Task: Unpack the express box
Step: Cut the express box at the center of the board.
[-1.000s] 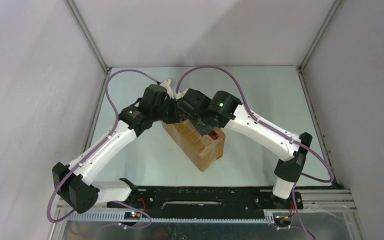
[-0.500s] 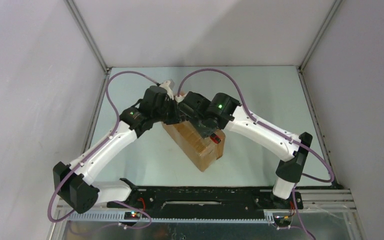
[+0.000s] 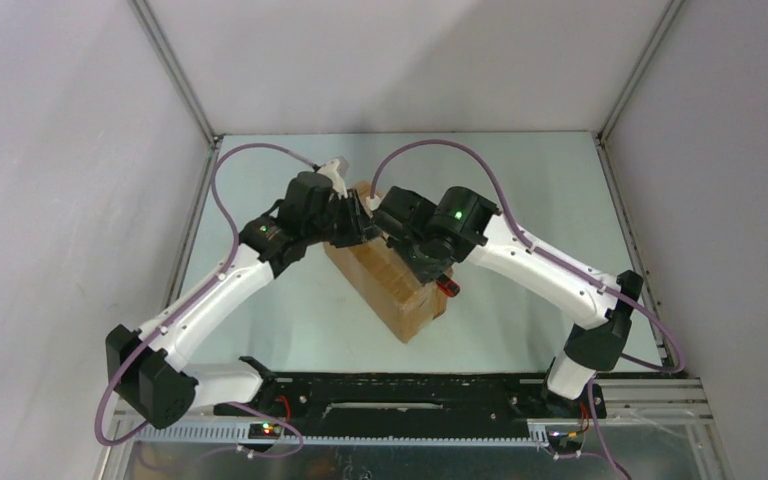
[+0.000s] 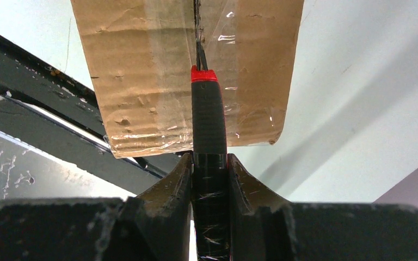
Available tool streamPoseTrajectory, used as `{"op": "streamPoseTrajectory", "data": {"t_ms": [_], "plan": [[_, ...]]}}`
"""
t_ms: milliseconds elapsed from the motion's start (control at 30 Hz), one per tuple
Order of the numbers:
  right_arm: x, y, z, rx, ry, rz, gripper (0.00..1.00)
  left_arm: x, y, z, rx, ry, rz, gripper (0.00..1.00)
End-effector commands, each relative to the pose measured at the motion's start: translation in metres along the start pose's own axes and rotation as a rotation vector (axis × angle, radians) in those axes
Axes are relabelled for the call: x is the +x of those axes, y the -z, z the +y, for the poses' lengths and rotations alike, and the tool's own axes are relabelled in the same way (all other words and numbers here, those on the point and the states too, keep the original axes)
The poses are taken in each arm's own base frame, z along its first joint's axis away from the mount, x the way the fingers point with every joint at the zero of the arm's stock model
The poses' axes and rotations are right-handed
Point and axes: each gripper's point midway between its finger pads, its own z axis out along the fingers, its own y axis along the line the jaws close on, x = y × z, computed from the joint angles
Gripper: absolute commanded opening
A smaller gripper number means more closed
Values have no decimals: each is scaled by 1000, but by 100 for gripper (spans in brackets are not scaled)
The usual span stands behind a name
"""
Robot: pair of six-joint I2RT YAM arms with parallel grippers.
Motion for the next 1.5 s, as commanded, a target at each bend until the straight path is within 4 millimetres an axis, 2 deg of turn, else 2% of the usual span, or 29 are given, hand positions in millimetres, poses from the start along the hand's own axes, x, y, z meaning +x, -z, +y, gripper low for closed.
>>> {"op": "streamPoseTrajectory", "data": {"t_ms": [0,100,200,267,400,467,600,833,933,1033,1100,1200,1267,1467], "plan": [[16,8,-5,4,6,49,0,-3,8,-8,51,46,-28,35],[16,6,-5,5,-4,54,0,-14,16,-30,144,101,-65,35],[17,4,-5,4,-12,60,0,-17,15,-49,233,169,-54,32],[17,3,-4,2,-16,58,0,-15,13,-63,309,219,-35,29],[17,2,-3,-3,-18,61,0,-3,4,-76,361,279,17,26],[17,1,-3,-2,-18,61,0,7,-5,-74,352,294,53,24],[22,5,-7,6,-22,72,0,27,-16,-54,278,303,92,21],[40,12,-14,17,-31,103,0,33,-17,-37,189,237,98,18],[42,11,-17,24,-44,108,0,31,-11,-43,187,179,80,19],[37,13,-17,22,-53,89,0,35,-7,-59,222,153,91,19],[33,14,-18,22,-60,80,0,35,-4,-69,263,167,77,20],[31,13,-18,21,-67,73,0,38,-5,-72,287,209,77,20],[30,13,-19,22,-71,70,0,48,-11,-67,286,248,101,18],[37,20,-23,30,-75,81,0,78,-33,-24,152,315,149,12]]}}
